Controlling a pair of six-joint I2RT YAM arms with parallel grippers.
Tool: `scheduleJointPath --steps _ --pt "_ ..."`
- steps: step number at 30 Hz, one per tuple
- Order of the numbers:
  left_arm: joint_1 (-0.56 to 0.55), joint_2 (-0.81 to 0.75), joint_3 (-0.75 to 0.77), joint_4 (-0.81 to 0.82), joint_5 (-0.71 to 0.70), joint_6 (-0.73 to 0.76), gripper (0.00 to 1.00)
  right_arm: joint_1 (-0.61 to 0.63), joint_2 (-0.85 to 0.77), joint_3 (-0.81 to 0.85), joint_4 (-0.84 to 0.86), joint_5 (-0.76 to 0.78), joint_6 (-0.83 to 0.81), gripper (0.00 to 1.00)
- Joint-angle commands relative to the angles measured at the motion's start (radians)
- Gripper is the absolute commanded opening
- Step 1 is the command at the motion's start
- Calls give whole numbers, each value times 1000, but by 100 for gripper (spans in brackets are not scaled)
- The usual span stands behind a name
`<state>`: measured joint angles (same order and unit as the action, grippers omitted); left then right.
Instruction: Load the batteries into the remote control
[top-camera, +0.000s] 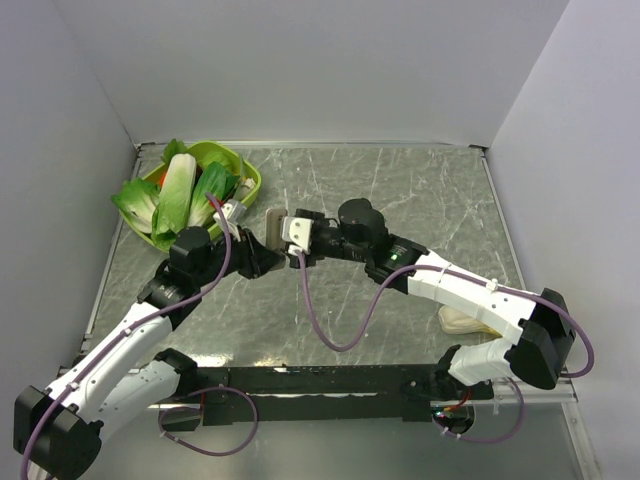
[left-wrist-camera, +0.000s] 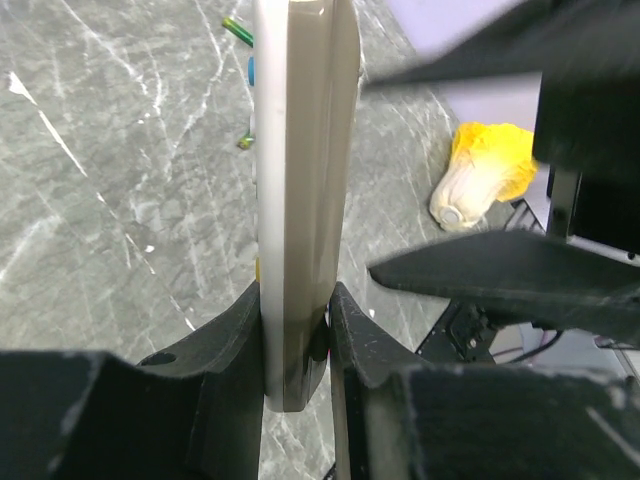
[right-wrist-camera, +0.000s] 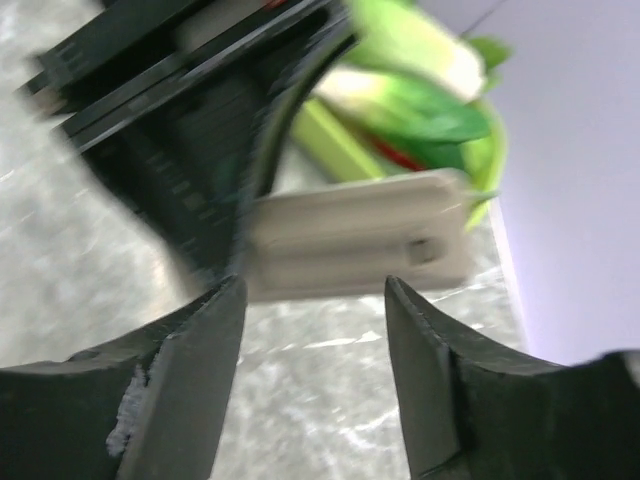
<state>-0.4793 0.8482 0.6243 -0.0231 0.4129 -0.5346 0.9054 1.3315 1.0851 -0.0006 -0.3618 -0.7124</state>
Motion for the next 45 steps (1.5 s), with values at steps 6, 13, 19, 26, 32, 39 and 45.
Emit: scheduleJointPath --steps 6,13,19,26,32,39,45 --pt "-2 -18 -11 49 90 -2 2 7 -2 2 185 58 -1 67" --pt "-4 -24 -12 60 84 -30 2 6 21 27 131 23 -10 61" --pt "-4 -11 -3 60 70 -61 2 7 31 22 111 26 -12 54" --pt "-4 -9 0 74 89 -57 2 9 43 16 74 29 -25 51" --pt "-4 -15 -5 94 116 -51 2 9 61 36 47 4 -30 51" --pt "-7 -9 -8 107 173 -33 2 9 74 38 68 24 -42 56" --pt "-15 -6 3 107 198 -27 2 7 83 29 122 34 -44 57"
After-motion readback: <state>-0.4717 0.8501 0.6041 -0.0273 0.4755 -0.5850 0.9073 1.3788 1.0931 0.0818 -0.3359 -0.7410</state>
